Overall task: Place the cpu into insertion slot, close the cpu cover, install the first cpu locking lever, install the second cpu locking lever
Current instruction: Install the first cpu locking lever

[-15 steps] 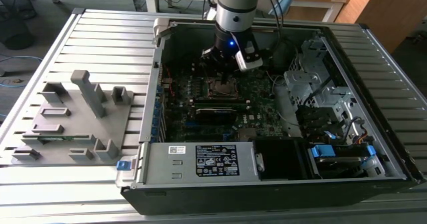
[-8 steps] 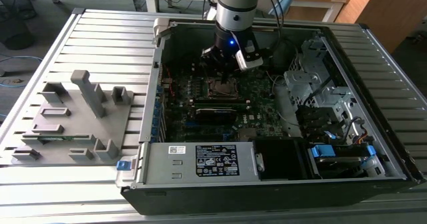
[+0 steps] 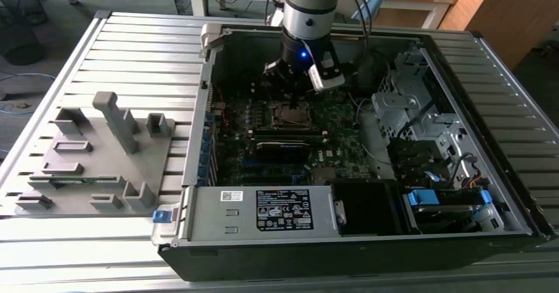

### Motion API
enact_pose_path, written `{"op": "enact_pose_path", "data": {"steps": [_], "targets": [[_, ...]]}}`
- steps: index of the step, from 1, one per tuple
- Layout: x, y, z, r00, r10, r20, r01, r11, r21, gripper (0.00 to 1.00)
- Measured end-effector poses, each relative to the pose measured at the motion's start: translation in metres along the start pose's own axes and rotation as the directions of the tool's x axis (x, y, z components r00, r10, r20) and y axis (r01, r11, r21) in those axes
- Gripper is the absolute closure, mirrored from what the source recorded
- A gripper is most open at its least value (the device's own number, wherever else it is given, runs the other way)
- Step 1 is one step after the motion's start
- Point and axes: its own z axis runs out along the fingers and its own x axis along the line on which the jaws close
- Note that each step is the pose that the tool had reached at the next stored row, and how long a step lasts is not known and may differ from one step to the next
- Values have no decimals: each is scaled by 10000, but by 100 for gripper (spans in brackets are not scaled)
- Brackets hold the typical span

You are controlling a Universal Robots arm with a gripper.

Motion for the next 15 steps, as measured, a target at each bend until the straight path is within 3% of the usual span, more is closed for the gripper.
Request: {"op": "enact_pose_path", "data": {"steps": [15], "targets": [[0,1,-25,10000,0,0,0,10000,0,89]]}}
